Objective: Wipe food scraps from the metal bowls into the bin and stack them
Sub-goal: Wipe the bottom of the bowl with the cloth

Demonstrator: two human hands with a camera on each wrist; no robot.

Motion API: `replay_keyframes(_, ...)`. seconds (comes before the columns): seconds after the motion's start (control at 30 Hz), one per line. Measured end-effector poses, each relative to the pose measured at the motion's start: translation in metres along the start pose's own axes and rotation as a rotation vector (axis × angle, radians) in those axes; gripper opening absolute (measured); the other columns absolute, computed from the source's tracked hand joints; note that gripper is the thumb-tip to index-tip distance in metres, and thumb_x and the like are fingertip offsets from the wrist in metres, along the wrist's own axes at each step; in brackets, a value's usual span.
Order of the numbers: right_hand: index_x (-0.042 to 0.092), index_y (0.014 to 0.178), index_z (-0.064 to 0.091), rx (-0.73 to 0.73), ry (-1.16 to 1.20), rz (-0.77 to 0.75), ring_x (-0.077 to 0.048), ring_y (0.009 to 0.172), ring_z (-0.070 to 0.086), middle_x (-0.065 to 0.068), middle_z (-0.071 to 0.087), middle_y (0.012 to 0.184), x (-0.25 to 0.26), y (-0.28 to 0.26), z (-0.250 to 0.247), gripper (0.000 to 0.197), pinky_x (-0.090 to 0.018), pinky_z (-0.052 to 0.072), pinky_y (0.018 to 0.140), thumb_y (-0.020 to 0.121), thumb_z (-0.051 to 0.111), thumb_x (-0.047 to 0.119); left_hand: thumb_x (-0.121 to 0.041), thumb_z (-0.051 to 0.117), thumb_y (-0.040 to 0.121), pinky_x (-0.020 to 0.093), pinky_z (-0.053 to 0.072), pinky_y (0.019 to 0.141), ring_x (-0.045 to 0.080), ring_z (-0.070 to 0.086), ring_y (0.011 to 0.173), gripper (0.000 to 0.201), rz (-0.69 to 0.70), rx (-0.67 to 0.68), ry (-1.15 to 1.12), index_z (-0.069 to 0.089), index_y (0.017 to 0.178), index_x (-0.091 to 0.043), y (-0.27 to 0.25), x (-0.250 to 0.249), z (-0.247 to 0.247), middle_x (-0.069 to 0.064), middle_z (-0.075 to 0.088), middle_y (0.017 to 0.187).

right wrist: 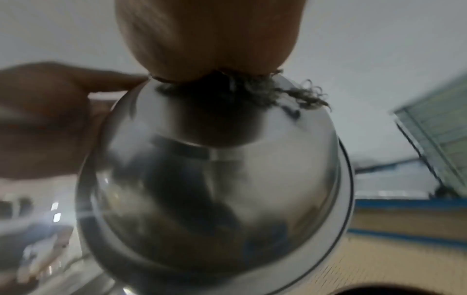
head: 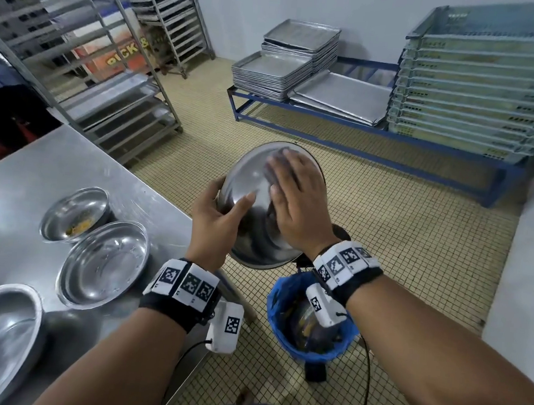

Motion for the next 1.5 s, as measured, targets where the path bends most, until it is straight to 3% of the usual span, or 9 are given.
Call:
replay_keyframes(0.17,0.014,0.146,0.053,0.006,0.019,0.148,-0.031,0.142,0.041,-0.01,0.048,0.151,-0.001,0.006,-0.001,0.049,-0.054,0.032,0.116,0.106,0.033,0.035,-0.02,0.082,0.091,0.04,0.065,0.079,0.026,0.077,0.098,0.043,0.01,0.014,0.06,0.065,0.13,-0.012,-0.004,0.004,-0.002,0.012,0.077,0.108)
replay_keyframes(0.3,0.016,0.147,0.052,0.083,-0.016,-0.101,-0.03,0.14,0.042,-0.008,0.047,0.152,-0.003,-0.003,-0.007,0.046,-0.051,0.032,0.116,0.106,0.04,0.031,-0.017,0.082,0.09,0.029,0.062,0.069,0.021,0.078,0.091,0.039,0.001,-0.001,0.013,0.066,0.126,-0.013,-0.006,0.007,-0.009,0.009,0.077,0.103)
replay_keyframes(0.53,0.014,0.148,0.05,0.003,0.292,0.405,-0.02,0.143,0.04,-0.004,0.048,0.152,-0.028,0.023,-0.022,0.049,-0.041,0.03,0.121,0.107,0.033,0.036,-0.028,0.087,0.078,0.052,0.063,0.081,0.032,0.076,0.094,0.038,-0.064,-0.066,-0.161,0.072,0.113,-0.027,-0.003,0.006,-0.026,0.01,0.078,0.099)
replay_keyframes(0.73,0.045,0.124,0.06,0.037,0.326,0.362,-0.028,0.098,0.063,0.01,0.059,0.109,-0.022,0.045,-0.031,0.03,-0.055,0.055,0.085,0.102,0.039,0.042,-0.014,0.08,0.092,0.035,0.061,0.07,0.016,0.072,0.078,0.025,0.014,0.062,0.08,0.064,0.109,-0.005,-0.001,-0.003,-0.038,0.005,0.072,0.086)
replay_keyframes(0.93,0.018,0.133,0.061,0.139,0.021,-0.069,-0.02,0.103,0.052,-0.005,0.058,0.114,0.009,0.051,-0.022,0.037,-0.034,0.047,0.087,0.1,0.046,0.025,-0.039,0.097,0.067,0.033,0.064,0.078,0.009,0.074,0.091,0.068,0.104,0.34,0.549,0.06,0.123,-0.029,0.03,-0.039,-0.033,-0.008,0.073,0.106)
replay_keyframes(1.1,0.014,0.139,0.057,0.029,0.099,0.024,-0.023,0.111,0.054,-0.007,0.057,0.123,0.011,0.046,-0.023,0.039,-0.044,0.048,0.095,0.104,0.044,0.024,-0.03,0.1,0.066,0.029,0.059,0.076,-0.001,0.068,0.084,0.056,0.158,0.299,0.573,0.066,0.11,-0.029,0.04,-0.051,-0.026,-0.013,0.071,0.095)
replay_keyframes(1.23,0.011,0.153,0.044,-0.138,0.109,0.102,-0.028,0.142,0.042,-0.012,0.044,0.154,0.01,0.017,-0.018,0.047,-0.054,0.038,0.113,0.107,0.038,0.024,-0.023,0.1,0.065,0.039,0.062,0.064,0.026,0.076,0.081,0.054,0.017,0.137,0.261,0.069,0.108,-0.022,0.039,-0.04,-0.033,0.004,0.077,0.092)
replay_keyframes(1.37,0.023,0.159,0.03,0.03,-0.013,-0.011,-0.029,0.157,0.013,-0.007,0.021,0.168,0.027,-0.02,-0.003,0.052,-0.057,0.017,0.123,0.107,0.034,0.03,-0.014,0.095,0.072,0.046,0.065,0.074,0.032,0.078,0.087,0.052,-0.013,0.038,0.112,0.067,0.116,-0.013,0.033,-0.033,-0.032,0.013,0.079,0.097)
replay_keyframes(1.5,0.016,0.152,0.044,-0.11,-0.008,0.265,-0.029,0.147,0.035,-0.008,0.041,0.157,0.013,0.028,-0.014,0.049,-0.058,0.033,0.114,0.108,0.032,0.034,-0.011,0.093,0.073,0.039,0.064,0.07,0.026,0.078,0.083,0.047,-0.017,0.032,0.085,0.067,0.112,-0.017,0.025,-0.028,-0.025,0.008,0.079,0.092)
Point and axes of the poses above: each hand's wrist, its own y-axis towards the middle knuckle, its own z-axis out of the palm, x = y × z, the point moved 1 cm from there along y, towards the middle knuckle
